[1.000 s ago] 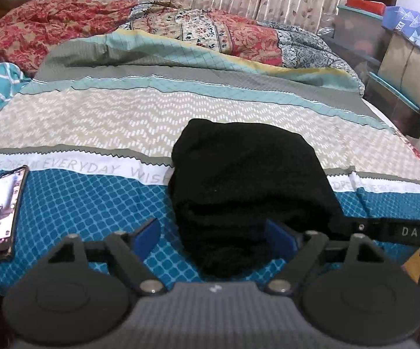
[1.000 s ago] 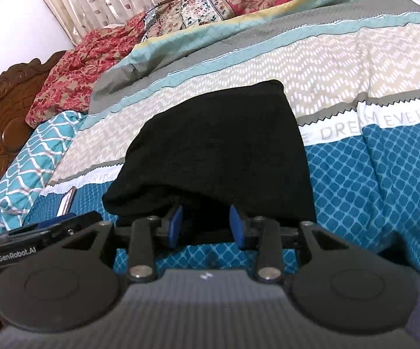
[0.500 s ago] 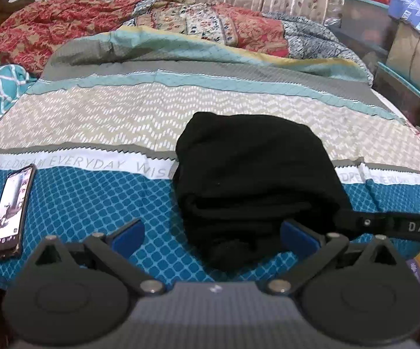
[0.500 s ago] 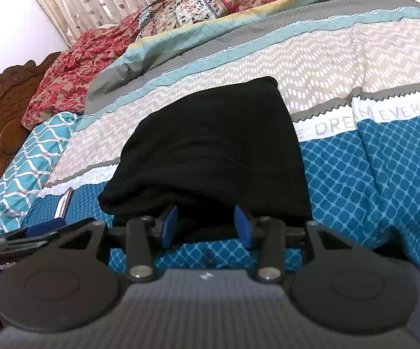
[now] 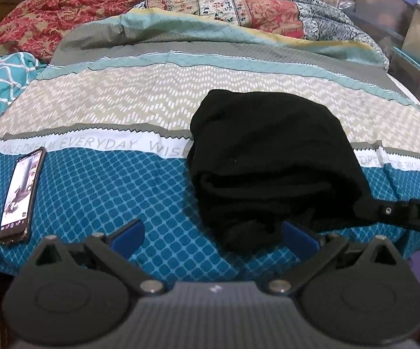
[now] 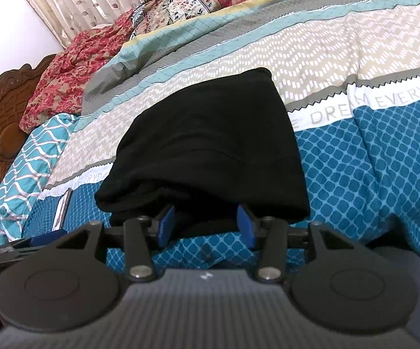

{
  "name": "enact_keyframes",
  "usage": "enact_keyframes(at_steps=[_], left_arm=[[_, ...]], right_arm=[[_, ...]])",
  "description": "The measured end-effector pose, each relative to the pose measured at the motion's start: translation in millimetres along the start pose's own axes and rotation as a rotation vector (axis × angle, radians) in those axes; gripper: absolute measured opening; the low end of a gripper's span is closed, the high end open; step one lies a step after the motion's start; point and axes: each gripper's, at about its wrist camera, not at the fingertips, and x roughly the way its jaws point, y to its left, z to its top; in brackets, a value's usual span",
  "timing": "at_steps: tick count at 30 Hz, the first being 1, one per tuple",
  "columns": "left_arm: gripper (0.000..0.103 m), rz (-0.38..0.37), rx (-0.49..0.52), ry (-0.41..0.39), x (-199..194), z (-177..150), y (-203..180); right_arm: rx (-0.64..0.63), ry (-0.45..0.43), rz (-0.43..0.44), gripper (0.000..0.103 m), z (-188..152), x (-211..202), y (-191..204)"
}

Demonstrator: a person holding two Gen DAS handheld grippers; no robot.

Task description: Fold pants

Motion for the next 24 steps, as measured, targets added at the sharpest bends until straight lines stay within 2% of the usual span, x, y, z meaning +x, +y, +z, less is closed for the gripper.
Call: enact_keyframes(at_steps=[24], left_arm=[[0.103, 0.092, 0.029, 0.044, 7.4, -8.6, 4.3]], right_arm=[[0.006, 0.004, 0.014, 0.051, -3.7, -4.3, -5.0]])
